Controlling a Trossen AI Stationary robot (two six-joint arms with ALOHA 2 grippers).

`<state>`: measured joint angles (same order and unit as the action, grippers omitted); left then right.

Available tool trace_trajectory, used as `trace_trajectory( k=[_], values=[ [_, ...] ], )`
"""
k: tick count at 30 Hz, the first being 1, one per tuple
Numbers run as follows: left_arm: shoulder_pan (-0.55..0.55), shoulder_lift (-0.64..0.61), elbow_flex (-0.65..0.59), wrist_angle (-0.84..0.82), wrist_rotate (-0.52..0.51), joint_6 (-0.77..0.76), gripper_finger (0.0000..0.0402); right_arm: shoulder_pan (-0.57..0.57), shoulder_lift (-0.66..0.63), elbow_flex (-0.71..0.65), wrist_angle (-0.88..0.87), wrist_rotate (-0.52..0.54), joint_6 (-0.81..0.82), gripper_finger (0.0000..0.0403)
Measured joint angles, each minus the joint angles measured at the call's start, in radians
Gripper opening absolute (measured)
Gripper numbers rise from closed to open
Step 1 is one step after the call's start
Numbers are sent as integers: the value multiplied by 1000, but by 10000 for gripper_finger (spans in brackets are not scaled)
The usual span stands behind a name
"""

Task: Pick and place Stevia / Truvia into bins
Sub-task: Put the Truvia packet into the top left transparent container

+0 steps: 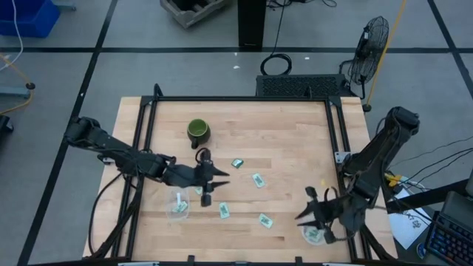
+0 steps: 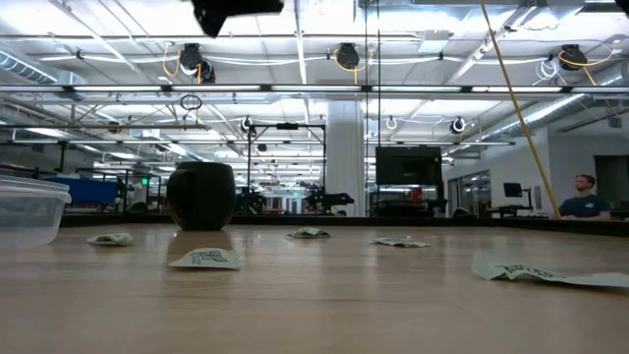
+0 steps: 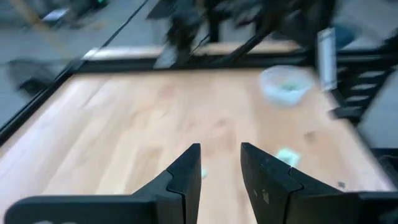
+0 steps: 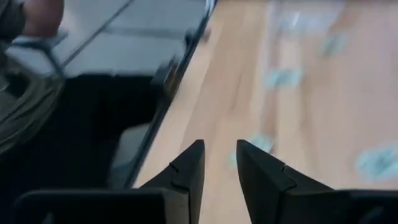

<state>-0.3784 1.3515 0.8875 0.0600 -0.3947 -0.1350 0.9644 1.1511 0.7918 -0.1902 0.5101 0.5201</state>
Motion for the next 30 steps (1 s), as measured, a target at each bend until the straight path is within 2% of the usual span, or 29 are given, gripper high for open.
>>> trace_trajectory(
  k=[5, 10, 19, 24, 30],
  values=[
    [58, 16, -2, -166, -75, -184, 120, -64, -19, 0, 155, 92, -288, 86],
    [147, 82, -1, -150, -72, -268, 120, -146, -13, 0, 293, 92, -472, 84],
    [238, 312, 0, -101, 37, -146, 120, -264, -8, 0, 523, 91, -695, 87],
    [269, 416, 39, -74, 33, -69, 120, -286, -7, 0, 535, 89, -719, 88],
    [270, 500, 137, -161, -26, -37, 120, -285, -5, -48, 584, 88, -712, 88]
  ],
)
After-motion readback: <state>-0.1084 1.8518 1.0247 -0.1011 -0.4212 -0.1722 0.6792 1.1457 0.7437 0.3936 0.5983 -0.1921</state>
